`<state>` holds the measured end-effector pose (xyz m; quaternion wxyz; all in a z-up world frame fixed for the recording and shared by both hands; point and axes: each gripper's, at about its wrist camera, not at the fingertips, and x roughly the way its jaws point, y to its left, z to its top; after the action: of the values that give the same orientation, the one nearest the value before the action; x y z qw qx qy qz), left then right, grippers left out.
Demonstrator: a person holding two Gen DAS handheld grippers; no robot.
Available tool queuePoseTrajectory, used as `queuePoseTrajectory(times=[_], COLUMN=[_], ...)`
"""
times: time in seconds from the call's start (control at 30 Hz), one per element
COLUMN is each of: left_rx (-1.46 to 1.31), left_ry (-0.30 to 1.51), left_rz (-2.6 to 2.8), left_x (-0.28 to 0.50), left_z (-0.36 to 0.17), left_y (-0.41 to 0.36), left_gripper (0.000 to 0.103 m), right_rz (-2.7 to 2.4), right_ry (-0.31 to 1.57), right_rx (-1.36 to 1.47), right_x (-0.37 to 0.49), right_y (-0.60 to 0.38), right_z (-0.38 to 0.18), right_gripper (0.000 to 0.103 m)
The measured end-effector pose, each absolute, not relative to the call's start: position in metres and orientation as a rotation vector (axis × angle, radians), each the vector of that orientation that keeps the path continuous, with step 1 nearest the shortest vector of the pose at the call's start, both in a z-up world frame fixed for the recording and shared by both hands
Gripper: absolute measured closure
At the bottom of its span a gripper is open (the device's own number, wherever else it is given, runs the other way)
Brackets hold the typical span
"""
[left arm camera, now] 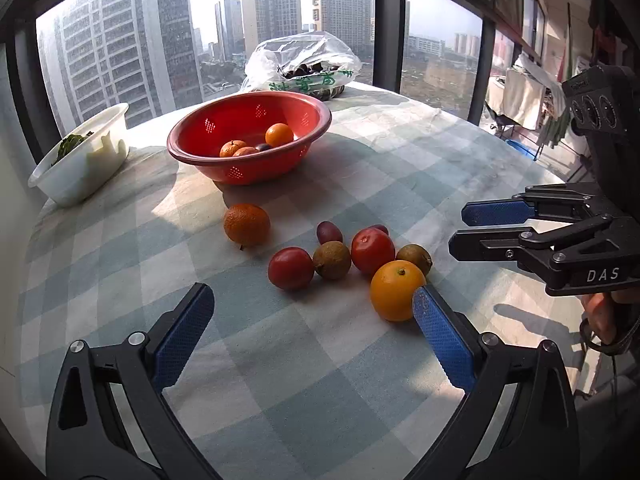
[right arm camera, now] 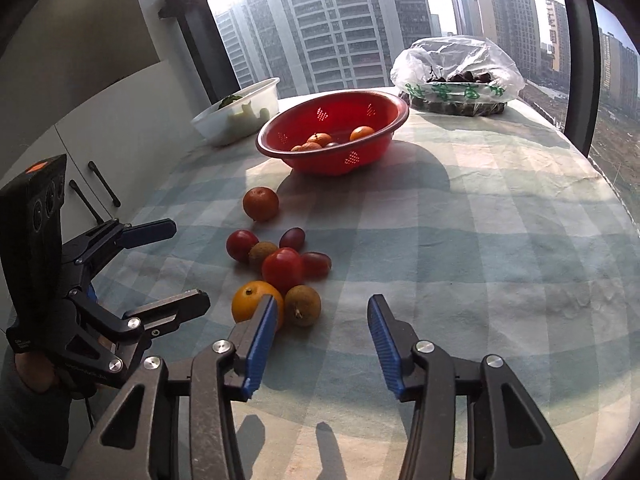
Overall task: Organize fruits
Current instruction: 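Close the left gripper on a large orange while the right gripper grasps a small brown fruit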
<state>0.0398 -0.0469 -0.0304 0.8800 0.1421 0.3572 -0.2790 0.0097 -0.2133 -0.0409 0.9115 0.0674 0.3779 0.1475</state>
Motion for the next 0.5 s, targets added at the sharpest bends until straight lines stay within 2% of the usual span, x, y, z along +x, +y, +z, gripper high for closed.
queuePoseTrajectory(times=[0.37, 0.43, 0.5], left_rx=[0.298, 0.285, 0.297], left_ry=[0.817, 0.827, 0.839], left_rz=[-0.635, -0.652, -0.664], left_x=[0.050, 0.053, 0.053], left_z=[-0.055, -0.055, -0.058], left_y=[-0.079, -0.079, -0.083], left_gripper=[0.004, 0.014, 0.029], right_rz=[0.318, 0.321, 0.322], right_ry=[0.801, 0.804, 0.808], right_rx=[0.151, 0.149, 0.151], right_x=[0.005, 0.005, 0.005], right_y=[-0.219, -0.220, -0.220], right_z=[-0.054, -0.055, -0.057], right_gripper=[0.052, 0.052, 0.052])
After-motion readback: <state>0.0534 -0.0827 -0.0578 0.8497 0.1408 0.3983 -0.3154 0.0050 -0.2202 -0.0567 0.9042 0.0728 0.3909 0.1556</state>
